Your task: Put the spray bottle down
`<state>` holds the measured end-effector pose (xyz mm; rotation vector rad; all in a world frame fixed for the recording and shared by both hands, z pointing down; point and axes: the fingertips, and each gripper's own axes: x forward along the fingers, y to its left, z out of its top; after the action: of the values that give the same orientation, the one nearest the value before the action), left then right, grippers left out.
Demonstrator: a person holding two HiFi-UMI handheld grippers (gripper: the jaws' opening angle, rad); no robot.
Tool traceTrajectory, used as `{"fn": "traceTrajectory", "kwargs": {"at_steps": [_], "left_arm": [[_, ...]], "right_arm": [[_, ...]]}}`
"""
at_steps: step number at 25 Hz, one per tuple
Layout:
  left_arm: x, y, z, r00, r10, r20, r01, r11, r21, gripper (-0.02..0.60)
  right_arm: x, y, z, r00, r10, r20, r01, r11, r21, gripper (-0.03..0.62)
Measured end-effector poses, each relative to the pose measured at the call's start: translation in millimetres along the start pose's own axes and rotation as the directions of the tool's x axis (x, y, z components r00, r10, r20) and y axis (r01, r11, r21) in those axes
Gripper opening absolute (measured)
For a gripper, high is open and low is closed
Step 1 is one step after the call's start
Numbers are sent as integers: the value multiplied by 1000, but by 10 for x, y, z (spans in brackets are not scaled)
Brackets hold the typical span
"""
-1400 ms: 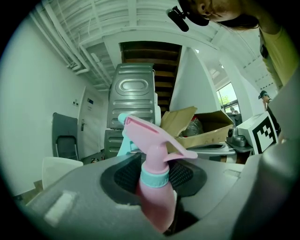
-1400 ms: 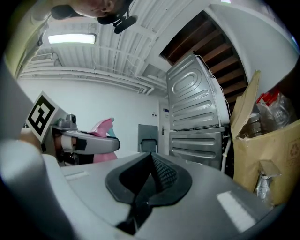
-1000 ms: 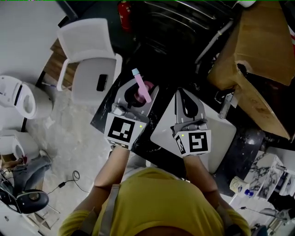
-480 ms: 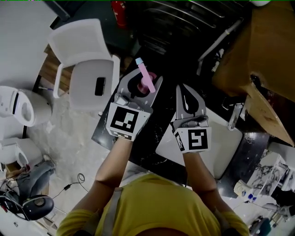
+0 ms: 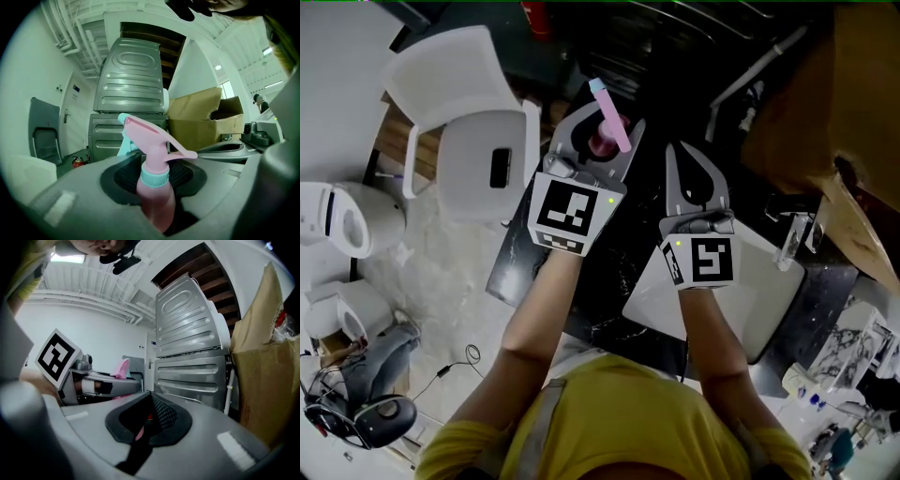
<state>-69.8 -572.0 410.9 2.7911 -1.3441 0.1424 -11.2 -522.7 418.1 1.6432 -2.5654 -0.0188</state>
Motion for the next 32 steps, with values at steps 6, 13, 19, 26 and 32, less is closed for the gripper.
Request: {"fn": "traceTrajectory", "kwargs": {"at_steps": [6,13,19,26,32], "left_arm": [[206,60,-189,999,-6,-36,6,1000,-4,160],[324,118,-260,997,-21,-73,18,999,-36,162],[365,23,-399,986,-81,-143,69,994,-82,305],[254,79,-479,979,-45,-197,33,998,-61,396],[-56,27,-399,980,-21,-196,12,999,-48,394]], "right_arm": [[107,-62,-156,1000,-13,-28,14,1000,15,-2],[98,-107,-238,999,-24,-46,26,999,34,-2],[31,-133,-224,999,-34,-42,35,998,42,-2],[-68,-97,-170,998,-36,-43,38,999,37,-2],[-225,-69,-96,998,-41,-42,42,999,21,-2]]}}
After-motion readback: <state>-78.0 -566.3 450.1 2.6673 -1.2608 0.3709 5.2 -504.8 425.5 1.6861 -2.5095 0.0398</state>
